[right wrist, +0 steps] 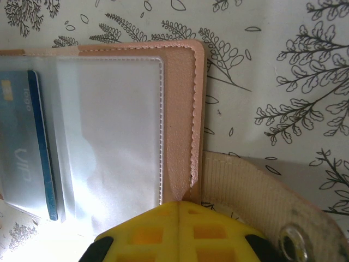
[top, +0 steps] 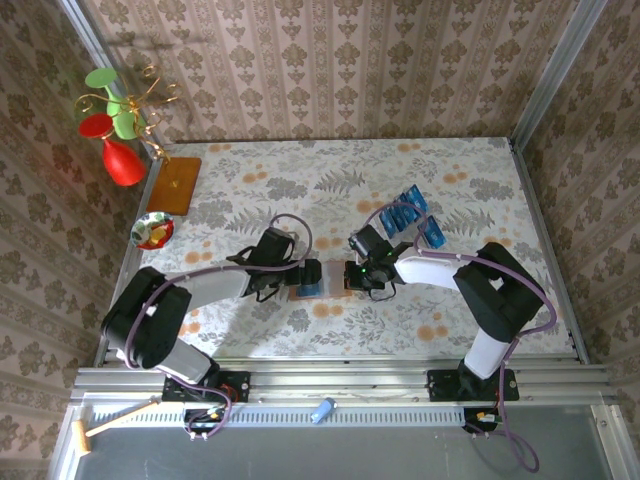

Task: Put the credit cards into the card holder

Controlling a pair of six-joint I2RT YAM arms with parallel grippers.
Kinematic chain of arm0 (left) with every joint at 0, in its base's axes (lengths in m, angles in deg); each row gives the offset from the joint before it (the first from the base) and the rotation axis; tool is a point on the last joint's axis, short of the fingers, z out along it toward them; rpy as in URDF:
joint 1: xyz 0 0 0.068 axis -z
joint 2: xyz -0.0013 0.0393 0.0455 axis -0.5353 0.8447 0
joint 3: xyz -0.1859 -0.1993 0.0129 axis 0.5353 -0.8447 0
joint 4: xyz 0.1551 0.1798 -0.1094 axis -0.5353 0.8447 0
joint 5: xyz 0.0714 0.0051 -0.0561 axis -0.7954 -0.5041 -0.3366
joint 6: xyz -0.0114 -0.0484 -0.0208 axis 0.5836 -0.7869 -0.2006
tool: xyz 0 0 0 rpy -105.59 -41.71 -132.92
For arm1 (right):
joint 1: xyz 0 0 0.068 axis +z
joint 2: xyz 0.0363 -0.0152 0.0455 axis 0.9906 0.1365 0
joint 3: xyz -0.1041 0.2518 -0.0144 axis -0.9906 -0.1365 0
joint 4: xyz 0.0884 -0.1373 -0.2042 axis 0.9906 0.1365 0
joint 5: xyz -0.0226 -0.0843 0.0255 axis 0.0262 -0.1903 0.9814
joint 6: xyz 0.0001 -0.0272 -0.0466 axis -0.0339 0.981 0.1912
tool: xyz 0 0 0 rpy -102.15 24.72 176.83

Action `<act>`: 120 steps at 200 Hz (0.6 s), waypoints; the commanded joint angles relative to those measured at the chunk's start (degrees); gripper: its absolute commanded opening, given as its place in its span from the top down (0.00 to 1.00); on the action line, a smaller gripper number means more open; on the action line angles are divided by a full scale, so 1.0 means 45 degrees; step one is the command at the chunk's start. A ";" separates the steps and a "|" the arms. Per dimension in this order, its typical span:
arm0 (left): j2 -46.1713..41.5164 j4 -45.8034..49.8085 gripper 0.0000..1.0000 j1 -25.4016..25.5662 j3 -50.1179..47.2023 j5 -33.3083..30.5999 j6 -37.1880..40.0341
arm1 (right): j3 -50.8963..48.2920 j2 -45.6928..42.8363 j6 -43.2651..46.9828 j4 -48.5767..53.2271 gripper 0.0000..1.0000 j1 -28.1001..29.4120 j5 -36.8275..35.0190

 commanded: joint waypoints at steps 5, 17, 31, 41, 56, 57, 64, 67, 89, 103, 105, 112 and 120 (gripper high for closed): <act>0.0358 -0.0443 0.00 0.0165 0.0443 0.0308 -0.0183 | -0.0469 0.0519 -0.0210 -0.0092 1.00 0.0052 -0.0105; 0.0474 -0.0489 0.00 0.0211 0.0491 0.0318 -0.0194 | -0.0480 0.0547 -0.0229 -0.0115 1.00 0.0048 -0.0083; 0.0490 -0.0553 0.00 0.0243 0.0492 0.0352 -0.0221 | -0.0498 0.0580 -0.0239 -0.0152 1.00 0.0052 -0.0044; 0.0426 -0.0636 0.00 0.0259 0.0454 0.0386 -0.0222 | -0.0514 0.0605 -0.0261 -0.0191 1.00 0.0047 -0.0042; 0.0234 -0.0678 0.00 0.0263 0.0380 0.0377 -0.0242 | -0.0518 0.0625 -0.0268 -0.0225 1.00 0.0047 -0.0026; 0.0220 -0.0696 0.00 0.0262 0.0378 0.0377 -0.0242 | -0.0519 0.0635 -0.0278 -0.0230 1.00 0.0049 -0.0025; 0.0107 -0.0739 0.00 0.0277 0.0328 0.0377 -0.0252 | -0.0519 0.0676 -0.0268 -0.0252 1.00 0.0051 -0.0005; 0.0063 -0.0750 0.00 0.0266 0.0318 0.0377 -0.0260 | -0.0529 0.0693 -0.0268 -0.0254 1.00 0.0052 -0.0004; -0.0270 -0.0774 0.00 0.0260 0.0219 0.0357 -0.0265 | -0.0536 0.0792 -0.0310 -0.0354 1.00 0.0052 0.0049; -0.0495 -0.0829 0.00 0.0251 0.0146 0.0386 -0.0328 | -0.0529 0.0856 -0.0327 -0.0409 1.00 0.0052 0.0093; -0.0515 -0.0831 0.00 0.0254 0.0122 0.0379 -0.0337 | -0.0531 0.0859 -0.0342 -0.0425 1.00 0.0052 0.0093; -0.0636 -0.0888 0.00 0.0243 0.0070 0.0396 -0.0387 | -0.0544 0.0885 -0.0346 -0.0464 1.00 0.0051 0.0103; -0.0789 -0.1050 0.00 0.0245 -0.0021 0.0453 -0.0463 | -0.0529 0.0934 -0.0346 -0.0481 1.00 0.0046 0.0114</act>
